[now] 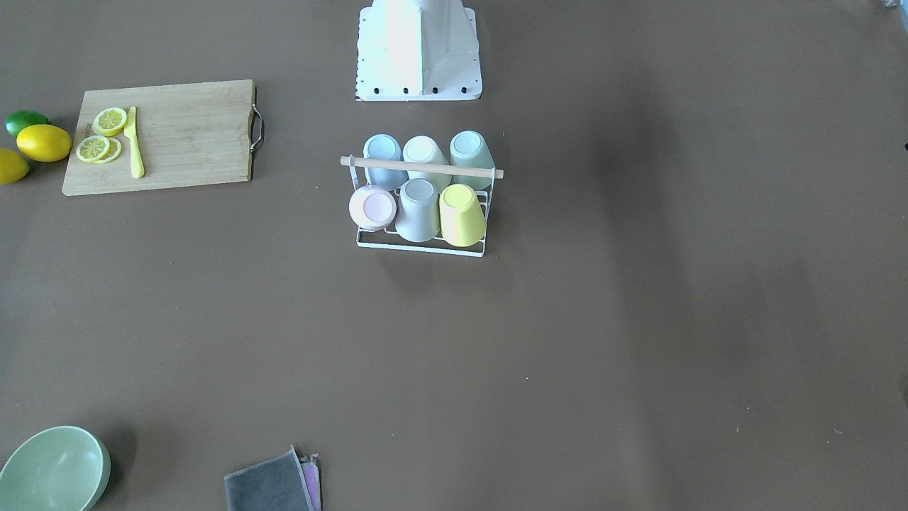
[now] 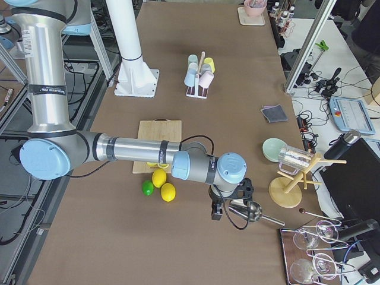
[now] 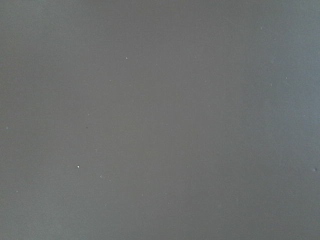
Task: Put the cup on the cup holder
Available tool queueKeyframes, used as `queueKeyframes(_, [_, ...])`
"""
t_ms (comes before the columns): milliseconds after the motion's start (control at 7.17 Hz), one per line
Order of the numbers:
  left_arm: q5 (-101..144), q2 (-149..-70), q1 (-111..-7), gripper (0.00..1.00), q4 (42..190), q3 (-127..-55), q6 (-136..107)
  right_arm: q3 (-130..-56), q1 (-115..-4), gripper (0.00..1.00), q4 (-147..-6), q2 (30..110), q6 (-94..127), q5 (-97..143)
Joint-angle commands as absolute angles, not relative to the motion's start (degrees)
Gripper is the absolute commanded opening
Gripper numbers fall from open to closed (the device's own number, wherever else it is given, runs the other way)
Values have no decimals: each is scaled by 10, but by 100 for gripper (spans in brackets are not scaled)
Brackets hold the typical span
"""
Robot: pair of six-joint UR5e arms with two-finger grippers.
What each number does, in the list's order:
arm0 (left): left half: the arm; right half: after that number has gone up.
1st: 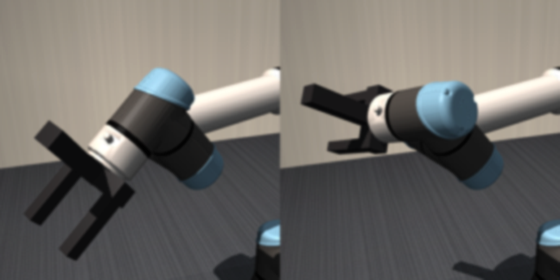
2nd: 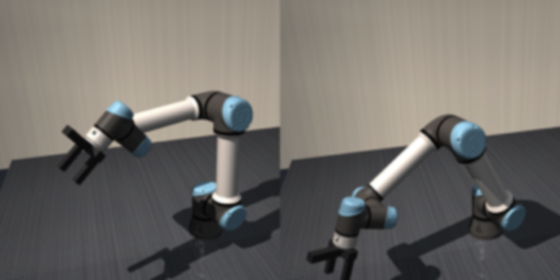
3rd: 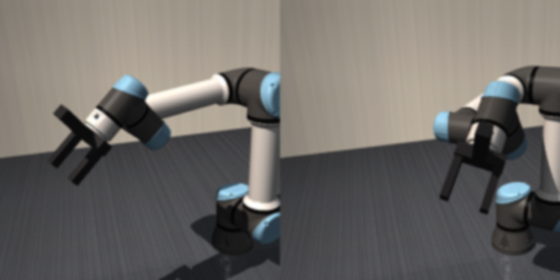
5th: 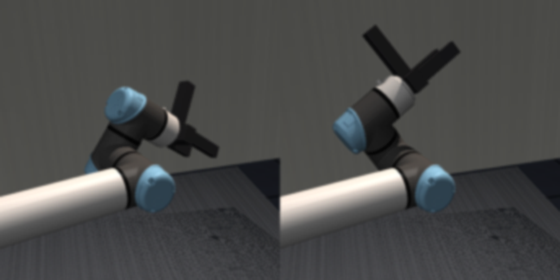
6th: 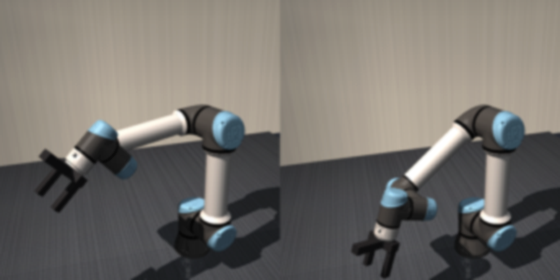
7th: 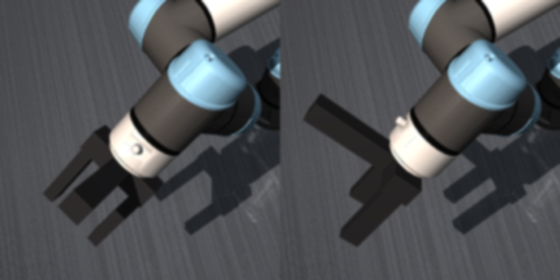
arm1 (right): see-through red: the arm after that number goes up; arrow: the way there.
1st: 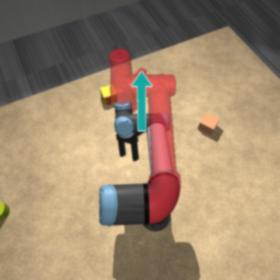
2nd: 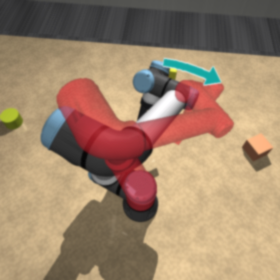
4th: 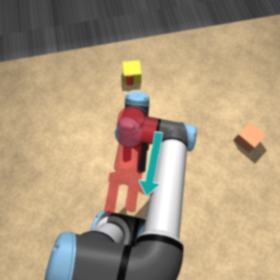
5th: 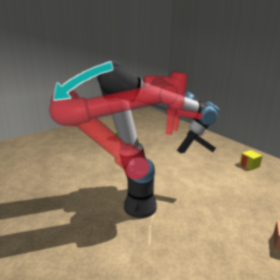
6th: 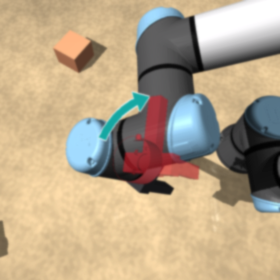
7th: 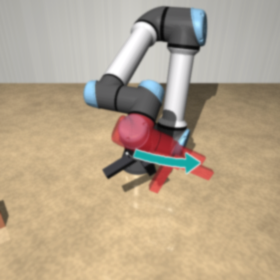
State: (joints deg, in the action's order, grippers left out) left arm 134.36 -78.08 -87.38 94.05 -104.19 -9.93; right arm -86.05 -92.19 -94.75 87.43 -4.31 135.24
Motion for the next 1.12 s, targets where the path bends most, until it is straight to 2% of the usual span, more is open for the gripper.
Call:
queueKeyframes(0, [1345, -769, -876, 98, 940, -1061, -99, -867, -922, 100, -947, 874, -43, 1352])
queueKeyframes(976, [1345, -767, -898, 98, 933, -1051, -100, -871, -927, 100, -947, 875, -43, 1351])
